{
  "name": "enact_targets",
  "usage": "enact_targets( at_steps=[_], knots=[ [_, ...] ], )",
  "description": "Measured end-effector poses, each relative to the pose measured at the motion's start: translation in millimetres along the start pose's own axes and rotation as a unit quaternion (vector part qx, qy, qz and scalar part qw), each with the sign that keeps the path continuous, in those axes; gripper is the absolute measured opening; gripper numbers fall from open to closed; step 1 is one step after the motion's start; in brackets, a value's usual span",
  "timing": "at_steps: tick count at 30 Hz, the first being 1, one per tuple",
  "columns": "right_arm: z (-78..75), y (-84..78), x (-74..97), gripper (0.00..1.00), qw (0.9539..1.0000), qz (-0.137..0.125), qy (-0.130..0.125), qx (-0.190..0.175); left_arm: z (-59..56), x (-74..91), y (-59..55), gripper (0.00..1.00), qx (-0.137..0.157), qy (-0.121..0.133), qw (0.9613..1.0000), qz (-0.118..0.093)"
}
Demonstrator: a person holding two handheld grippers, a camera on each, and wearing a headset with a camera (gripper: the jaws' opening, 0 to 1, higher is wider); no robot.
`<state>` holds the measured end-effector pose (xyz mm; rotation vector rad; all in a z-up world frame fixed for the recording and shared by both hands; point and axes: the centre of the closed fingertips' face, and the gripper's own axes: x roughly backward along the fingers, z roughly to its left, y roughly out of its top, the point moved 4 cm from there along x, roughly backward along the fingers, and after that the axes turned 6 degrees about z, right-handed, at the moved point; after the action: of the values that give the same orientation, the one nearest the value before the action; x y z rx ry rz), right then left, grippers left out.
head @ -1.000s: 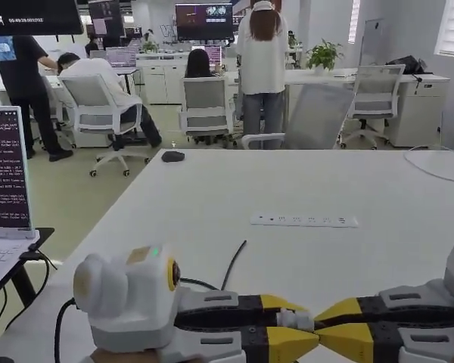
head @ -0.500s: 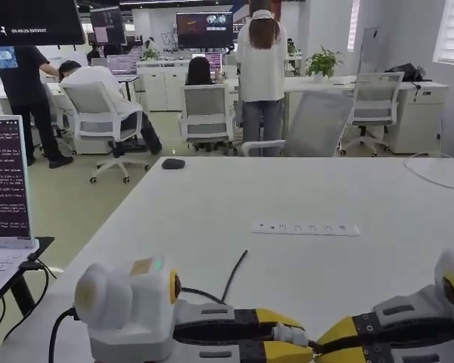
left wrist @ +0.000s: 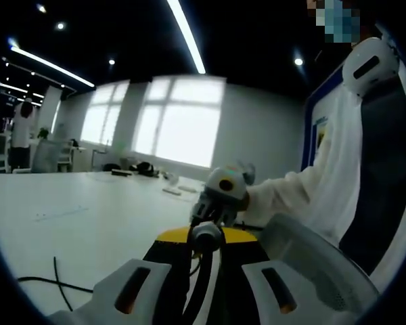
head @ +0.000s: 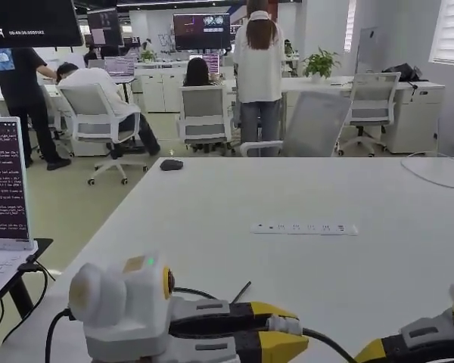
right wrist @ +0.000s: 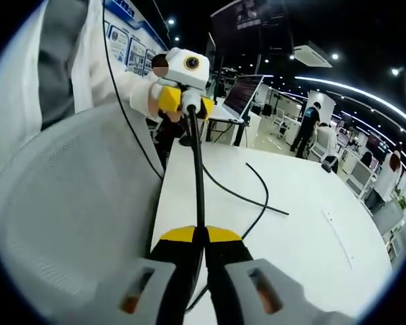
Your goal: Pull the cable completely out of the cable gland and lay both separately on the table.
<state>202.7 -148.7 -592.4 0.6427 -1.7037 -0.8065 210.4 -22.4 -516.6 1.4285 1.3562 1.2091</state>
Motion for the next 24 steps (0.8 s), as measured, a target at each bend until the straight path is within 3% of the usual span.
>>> enact_targets(
  at_steps=[7, 10, 13, 17, 21, 24],
  knots=[
    [-2.0, 1.4, -0.2, 0.02, 0.9998, -0.002, -0.004, -0.021, 1.2, -0.2, -0.4, 0.17, 0.022, -0.001, 0.9997, -0.004],
    [-1.2, 1.0, 0.5, 0.03, 0.9995, 0.013, -0.002, -0.027, 2.8, -0.8, -1.8, 0.17, 0.028, 0.006, 0.9996, 0.0],
    [-1.4, 2.9, 2.7, 0.04, 0.9995, 0.021, -0.003, -0.025, -1.0, -1.8, -2.4, 0.17, 0.028, -0.004, 0.9996, 0.0],
    [-1.9, 28.3, 6.3, 0.16, 0.9988, -0.027, -0.001, -0.041, -3.0, -4.8, -5.9, 0.17, 0.02, -0.003, 0.9997, 0.012],
    [-2.8, 56.1, 12.7, 0.2, 0.9975, -0.056, 0.003, -0.044, -0.3, -3.6, -6.1, 0.17, 0.018, 0.002, 0.9998, 0.012],
    [-3.6, 84.9, 20.6, 0.24, 0.9937, -0.106, 0.006, -0.036, 3.3, -2.2, -6.8, 0.17, 0.021, 0.01, 0.9996, 0.013]
  ],
)
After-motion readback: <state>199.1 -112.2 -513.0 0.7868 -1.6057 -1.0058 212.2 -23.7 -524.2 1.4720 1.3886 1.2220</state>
